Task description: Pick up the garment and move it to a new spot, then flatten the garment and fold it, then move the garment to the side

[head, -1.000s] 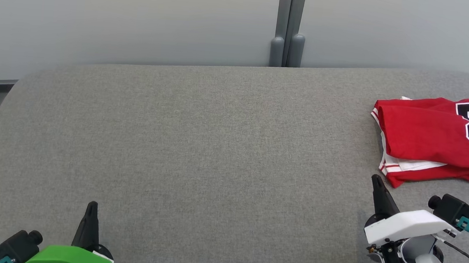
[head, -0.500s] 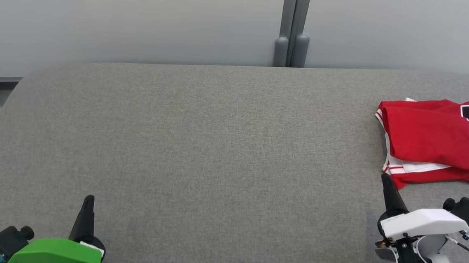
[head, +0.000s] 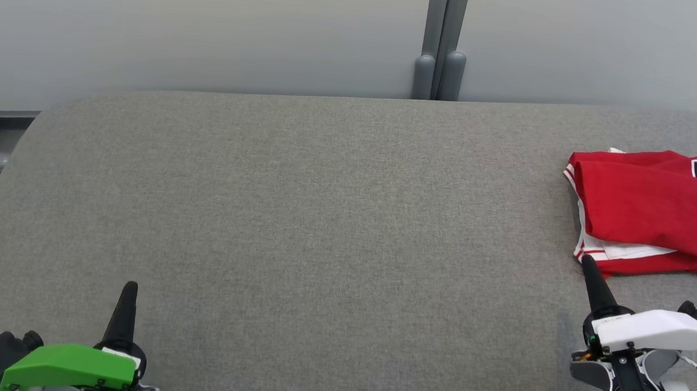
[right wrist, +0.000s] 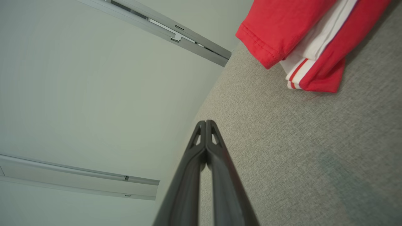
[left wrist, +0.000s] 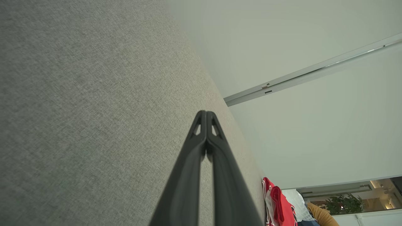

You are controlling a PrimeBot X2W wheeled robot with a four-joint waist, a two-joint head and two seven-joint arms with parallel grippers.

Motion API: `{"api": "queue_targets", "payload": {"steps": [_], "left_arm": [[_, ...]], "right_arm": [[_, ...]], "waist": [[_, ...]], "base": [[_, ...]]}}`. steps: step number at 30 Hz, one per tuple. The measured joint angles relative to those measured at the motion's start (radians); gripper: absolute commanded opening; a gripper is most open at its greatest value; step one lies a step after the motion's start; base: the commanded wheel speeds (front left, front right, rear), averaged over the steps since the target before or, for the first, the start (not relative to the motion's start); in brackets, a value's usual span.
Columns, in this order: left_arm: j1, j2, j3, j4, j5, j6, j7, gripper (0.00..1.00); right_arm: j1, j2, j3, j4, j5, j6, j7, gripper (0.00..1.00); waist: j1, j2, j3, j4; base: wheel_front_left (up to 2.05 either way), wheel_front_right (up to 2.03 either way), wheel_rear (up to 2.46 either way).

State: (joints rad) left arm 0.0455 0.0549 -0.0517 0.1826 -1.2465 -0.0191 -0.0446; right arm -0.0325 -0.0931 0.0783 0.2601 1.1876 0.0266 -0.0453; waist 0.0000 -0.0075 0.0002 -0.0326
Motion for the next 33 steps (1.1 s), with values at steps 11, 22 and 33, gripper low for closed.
{"api": "queue_targets", "payload": {"steps": [11,22,33], "left_arm": [[-0.023,0.003,0.020,0.023,-0.119,-0.026,0.032,0.00],[-0.051,0.006,0.043,0.040,-0.240,-0.060,0.063,0.00],[-0.073,0.015,0.058,0.067,-0.358,-0.083,0.095,0.00]], "right_arm": [[-0.001,0.002,-0.044,0.003,0.135,0.026,0.030,0.00],[-0.007,0.006,-0.090,0.005,0.271,0.053,0.065,0.00],[-0.020,0.014,-0.137,0.007,0.407,0.079,0.096,0.00]], "waist": [[0.0000,0.0000,0.001,0.010],[0.0000,0.0000,0.002,0.019],[0.0000,0.0000,0.003,0.029]], "base": [[0.00,0.00,0.00],[0.00,0.00,0.00],[0.00,0.00,0.00]]}}
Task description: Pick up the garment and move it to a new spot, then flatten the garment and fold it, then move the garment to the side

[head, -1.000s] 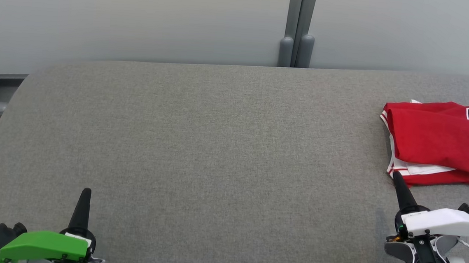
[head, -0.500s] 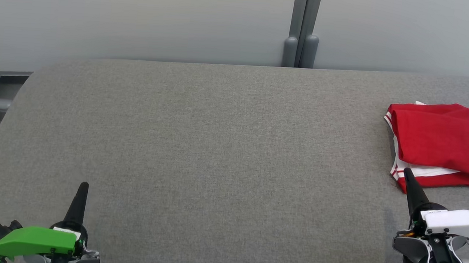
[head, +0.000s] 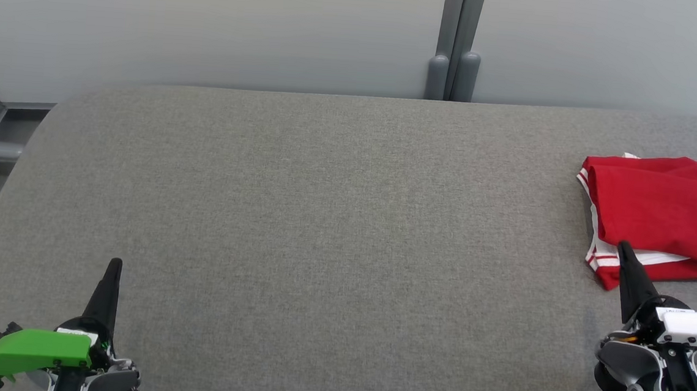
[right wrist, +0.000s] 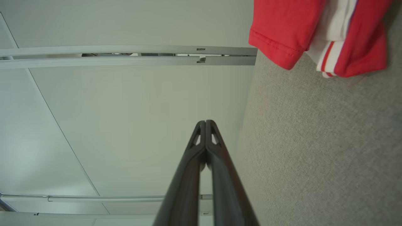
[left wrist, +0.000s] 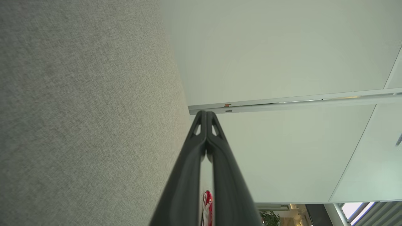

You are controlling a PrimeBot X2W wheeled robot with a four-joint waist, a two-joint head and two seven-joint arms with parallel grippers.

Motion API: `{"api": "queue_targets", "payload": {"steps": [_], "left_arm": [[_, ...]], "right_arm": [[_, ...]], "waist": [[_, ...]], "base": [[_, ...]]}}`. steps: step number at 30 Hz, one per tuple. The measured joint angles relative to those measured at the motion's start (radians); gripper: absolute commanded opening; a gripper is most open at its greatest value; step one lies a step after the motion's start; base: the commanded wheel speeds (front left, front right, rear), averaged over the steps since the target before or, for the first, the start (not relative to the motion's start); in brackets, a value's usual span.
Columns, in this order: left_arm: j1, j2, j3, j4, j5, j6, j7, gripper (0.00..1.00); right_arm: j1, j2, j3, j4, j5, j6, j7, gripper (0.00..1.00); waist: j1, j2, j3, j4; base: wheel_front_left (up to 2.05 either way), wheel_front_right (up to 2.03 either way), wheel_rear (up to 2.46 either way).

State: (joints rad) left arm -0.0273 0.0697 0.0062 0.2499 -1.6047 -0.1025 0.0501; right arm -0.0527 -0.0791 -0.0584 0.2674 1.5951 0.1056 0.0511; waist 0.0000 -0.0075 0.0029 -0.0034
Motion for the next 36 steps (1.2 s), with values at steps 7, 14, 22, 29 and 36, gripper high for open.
{"api": "queue_targets", "payload": {"steps": [7,14,22,29,36], "left_arm": [[-0.011,0.002,0.012,0.008,-0.052,-0.012,0.011,0.00],[-0.017,0.002,0.014,0.012,-0.053,-0.012,0.011,0.00],[-0.017,0.002,0.014,0.018,-0.053,-0.012,0.011,0.00],[-0.017,0.002,0.015,0.022,-0.053,-0.013,0.011,0.00],[-0.018,0.002,0.017,0.024,-0.053,-0.017,0.011,0.00]], "right_arm": [[-0.001,0.003,-0.018,0.001,0.053,0.009,0.011,0.00],[-0.001,0.004,-0.020,0.004,0.053,0.009,0.011,0.00],[-0.001,0.005,-0.021,0.006,0.053,0.009,0.012,0.00],[-0.001,0.006,-0.021,0.008,0.053,0.009,0.012,0.00],[-0.001,0.006,-0.022,0.009,0.053,0.009,0.012,0.00]], "waist": [[0.0000,0.0000,0.000,0.003],[0.0000,0.0000,0.000,0.003],[0.0000,0.0000,0.000,0.003],[0.0000,0.0000,0.000,0.003],[0.0000,0.0000,0.000,0.003]], "base": [[0.00,0.00,0.00],[0.00,0.00,0.00],[0.00,0.00,0.00],[0.00,0.00,0.00],[0.00,0.00,0.00]]}}
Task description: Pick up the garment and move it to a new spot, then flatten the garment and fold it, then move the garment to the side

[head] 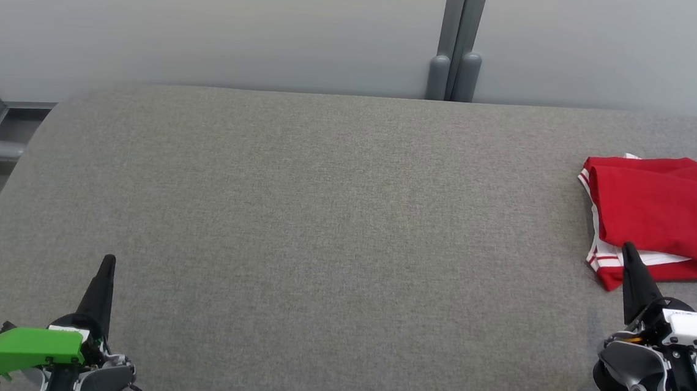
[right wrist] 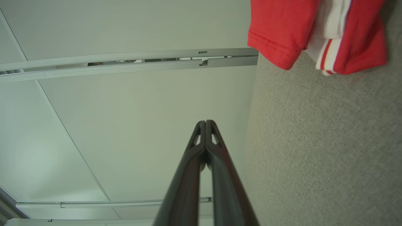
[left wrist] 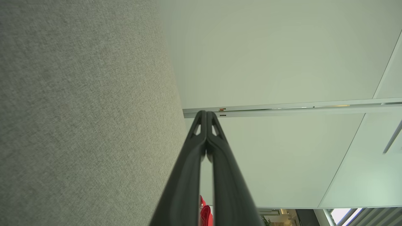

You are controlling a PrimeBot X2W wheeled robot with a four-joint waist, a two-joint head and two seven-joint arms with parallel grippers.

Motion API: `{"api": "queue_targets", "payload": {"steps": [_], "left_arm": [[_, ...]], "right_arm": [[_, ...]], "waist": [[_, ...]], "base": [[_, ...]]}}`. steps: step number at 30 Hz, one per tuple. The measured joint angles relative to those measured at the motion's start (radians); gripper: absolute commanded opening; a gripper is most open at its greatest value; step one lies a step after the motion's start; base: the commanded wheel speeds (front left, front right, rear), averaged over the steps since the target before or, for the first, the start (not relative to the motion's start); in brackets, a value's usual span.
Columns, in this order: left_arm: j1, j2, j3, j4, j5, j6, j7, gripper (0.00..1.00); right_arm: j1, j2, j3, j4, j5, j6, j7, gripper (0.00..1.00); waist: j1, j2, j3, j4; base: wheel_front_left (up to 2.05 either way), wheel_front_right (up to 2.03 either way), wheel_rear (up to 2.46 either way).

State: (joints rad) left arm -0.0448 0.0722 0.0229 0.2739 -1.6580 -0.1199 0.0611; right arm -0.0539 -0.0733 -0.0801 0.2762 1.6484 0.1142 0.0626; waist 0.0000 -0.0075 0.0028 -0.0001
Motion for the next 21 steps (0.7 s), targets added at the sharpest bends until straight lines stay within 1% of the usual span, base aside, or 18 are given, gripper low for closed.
{"api": "queue_targets", "payload": {"steps": [21], "left_arm": [[-0.001,0.000,0.001,0.003,0.000,-0.002,0.001,0.00]], "right_arm": [[0.000,0.002,-0.001,0.004,0.000,0.000,0.000,0.00]], "waist": [[0.0000,0.0000,0.000,0.000]], "base": [[0.00,0.00,0.00]]}}
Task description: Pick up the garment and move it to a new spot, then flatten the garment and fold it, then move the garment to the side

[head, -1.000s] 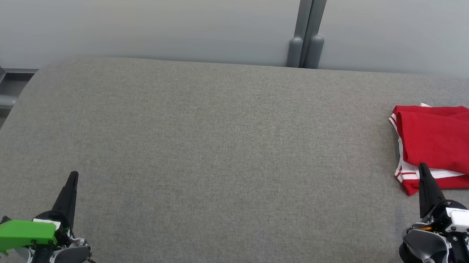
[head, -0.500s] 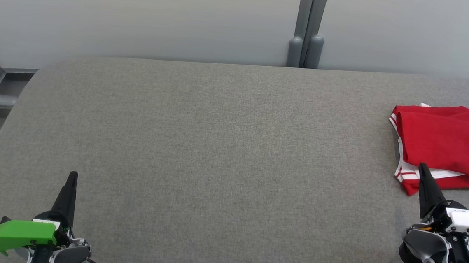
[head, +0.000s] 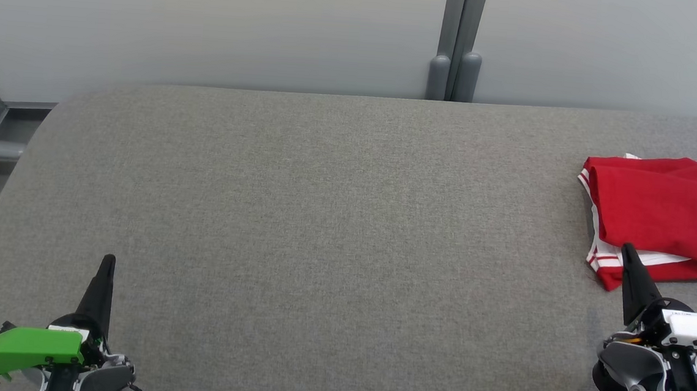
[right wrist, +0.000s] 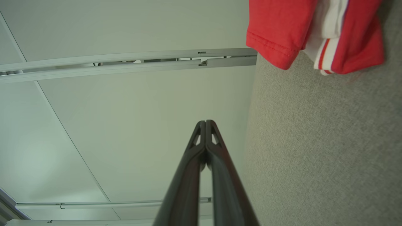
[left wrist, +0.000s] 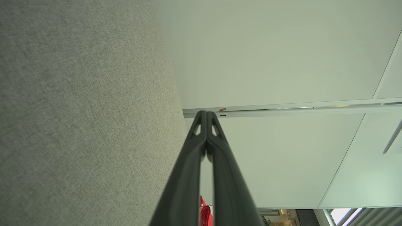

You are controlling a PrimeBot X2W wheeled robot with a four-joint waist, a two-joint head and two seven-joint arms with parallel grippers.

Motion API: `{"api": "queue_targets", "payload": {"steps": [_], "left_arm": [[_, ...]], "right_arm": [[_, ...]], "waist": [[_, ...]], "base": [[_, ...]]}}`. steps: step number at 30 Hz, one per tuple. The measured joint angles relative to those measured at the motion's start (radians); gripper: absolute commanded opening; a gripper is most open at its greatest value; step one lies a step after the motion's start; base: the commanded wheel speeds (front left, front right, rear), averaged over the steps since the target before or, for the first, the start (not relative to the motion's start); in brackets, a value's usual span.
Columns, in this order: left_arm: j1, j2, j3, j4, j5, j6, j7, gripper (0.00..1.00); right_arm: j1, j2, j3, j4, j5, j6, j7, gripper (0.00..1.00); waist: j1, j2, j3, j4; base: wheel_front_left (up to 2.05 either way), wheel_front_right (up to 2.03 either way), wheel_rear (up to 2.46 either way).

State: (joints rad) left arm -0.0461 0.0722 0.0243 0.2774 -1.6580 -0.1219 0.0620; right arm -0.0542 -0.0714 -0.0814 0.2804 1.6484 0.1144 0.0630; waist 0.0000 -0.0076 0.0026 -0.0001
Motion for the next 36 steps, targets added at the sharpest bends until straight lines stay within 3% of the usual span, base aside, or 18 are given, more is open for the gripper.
{"api": "queue_targets", "payload": {"steps": [36], "left_arm": [[-0.001,0.000,0.002,0.002,0.000,0.000,0.000,0.00]], "right_arm": [[0.000,0.001,-0.002,0.002,0.000,0.000,0.001,0.00]], "waist": [[0.0000,0.0000,0.000,0.000]], "base": [[0.00,0.00,0.00]]}}
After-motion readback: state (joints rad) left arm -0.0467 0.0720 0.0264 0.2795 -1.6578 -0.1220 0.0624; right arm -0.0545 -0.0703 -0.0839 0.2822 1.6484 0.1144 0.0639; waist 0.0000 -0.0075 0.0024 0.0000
